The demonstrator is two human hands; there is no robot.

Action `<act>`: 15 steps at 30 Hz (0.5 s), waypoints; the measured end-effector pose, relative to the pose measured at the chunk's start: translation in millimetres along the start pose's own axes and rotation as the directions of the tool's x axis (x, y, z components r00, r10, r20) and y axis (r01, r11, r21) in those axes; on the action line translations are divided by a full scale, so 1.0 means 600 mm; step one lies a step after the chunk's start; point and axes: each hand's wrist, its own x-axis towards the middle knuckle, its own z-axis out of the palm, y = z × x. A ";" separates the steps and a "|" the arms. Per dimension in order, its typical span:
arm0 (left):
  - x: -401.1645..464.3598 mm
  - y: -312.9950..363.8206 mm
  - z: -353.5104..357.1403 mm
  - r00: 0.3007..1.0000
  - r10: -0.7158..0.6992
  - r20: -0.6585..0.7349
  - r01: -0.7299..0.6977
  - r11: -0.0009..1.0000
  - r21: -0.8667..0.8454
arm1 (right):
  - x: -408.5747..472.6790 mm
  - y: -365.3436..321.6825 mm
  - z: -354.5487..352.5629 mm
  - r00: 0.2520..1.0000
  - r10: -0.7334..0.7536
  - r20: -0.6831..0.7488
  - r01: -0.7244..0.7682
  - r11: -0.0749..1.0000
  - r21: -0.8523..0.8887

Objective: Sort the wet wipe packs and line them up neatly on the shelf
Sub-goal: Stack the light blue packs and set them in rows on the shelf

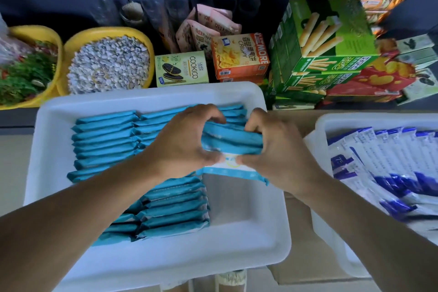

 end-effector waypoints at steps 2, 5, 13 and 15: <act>-0.013 -0.009 -0.007 0.999 -0.035 0.016 0.032 0.990 0.135 | -0.003 -0.016 0.015 0.999 -0.039 0.035 0.039 0.999 0.007; -0.028 -0.026 -0.014 0.986 -0.141 0.087 0.126 0.978 0.164 | -0.013 -0.033 0.035 0.993 -0.071 0.096 0.063 0.994 0.084; -0.073 -0.101 -0.022 0.955 -0.294 0.042 0.290 0.953 0.094 | 0.060 0.021 0.095 0.997 0.068 -0.031 -0.072 0.985 -0.159; -0.084 -0.118 -0.025 0.954 -0.301 -0.002 0.301 0.951 0.076 | 0.073 0.028 0.128 0.998 0.064 0.018 -0.052 0.918 -0.392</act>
